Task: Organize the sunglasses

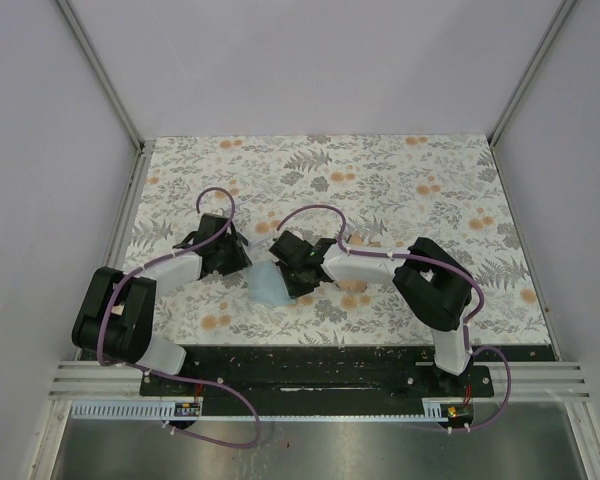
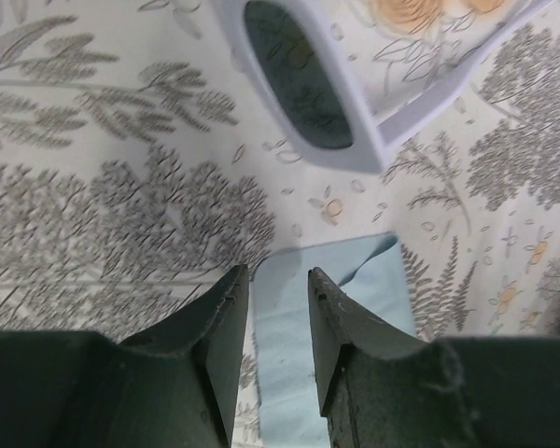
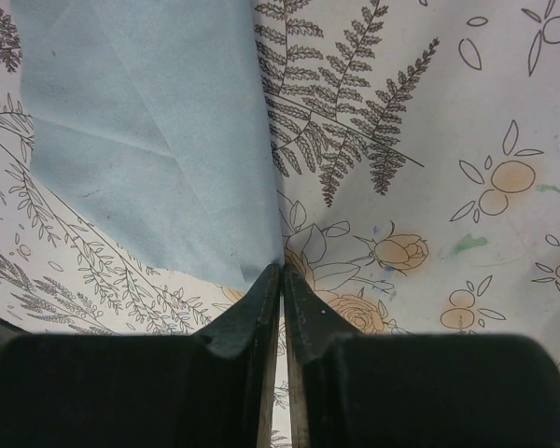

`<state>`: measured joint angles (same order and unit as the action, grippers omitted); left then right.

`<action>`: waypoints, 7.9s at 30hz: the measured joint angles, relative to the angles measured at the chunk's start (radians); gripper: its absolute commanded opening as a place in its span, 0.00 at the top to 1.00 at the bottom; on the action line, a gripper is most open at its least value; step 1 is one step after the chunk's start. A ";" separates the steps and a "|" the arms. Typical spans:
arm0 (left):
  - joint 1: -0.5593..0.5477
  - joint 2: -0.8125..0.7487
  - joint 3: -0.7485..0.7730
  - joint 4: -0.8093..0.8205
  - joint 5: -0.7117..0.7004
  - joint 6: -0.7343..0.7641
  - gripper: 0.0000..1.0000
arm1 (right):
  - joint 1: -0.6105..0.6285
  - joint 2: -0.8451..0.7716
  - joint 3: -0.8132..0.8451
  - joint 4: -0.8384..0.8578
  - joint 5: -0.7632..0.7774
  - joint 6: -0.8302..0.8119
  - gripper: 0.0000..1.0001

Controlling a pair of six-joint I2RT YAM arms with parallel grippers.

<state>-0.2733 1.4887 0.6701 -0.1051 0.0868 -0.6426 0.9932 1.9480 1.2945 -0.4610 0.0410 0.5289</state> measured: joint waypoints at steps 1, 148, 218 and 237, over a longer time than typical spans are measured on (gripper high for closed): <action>-0.002 -0.014 -0.003 -0.024 -0.013 0.003 0.64 | 0.000 0.000 0.000 0.000 0.000 0.000 0.87; -0.135 0.117 0.209 -0.152 -0.076 0.207 1.00 | -0.188 0.184 0.262 -0.016 -0.079 -0.153 1.00; -0.289 -0.048 0.014 0.005 0.061 0.299 0.99 | -0.265 -0.107 -0.082 0.040 -0.335 -0.169 0.59; -0.311 -0.040 -0.019 -0.049 0.127 0.275 0.77 | -0.267 -0.082 -0.037 0.049 -0.303 -0.098 0.50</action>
<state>-0.5842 1.4487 0.6506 -0.1539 0.2142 -0.3679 0.7261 1.8664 1.2572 -0.4122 -0.2623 0.4313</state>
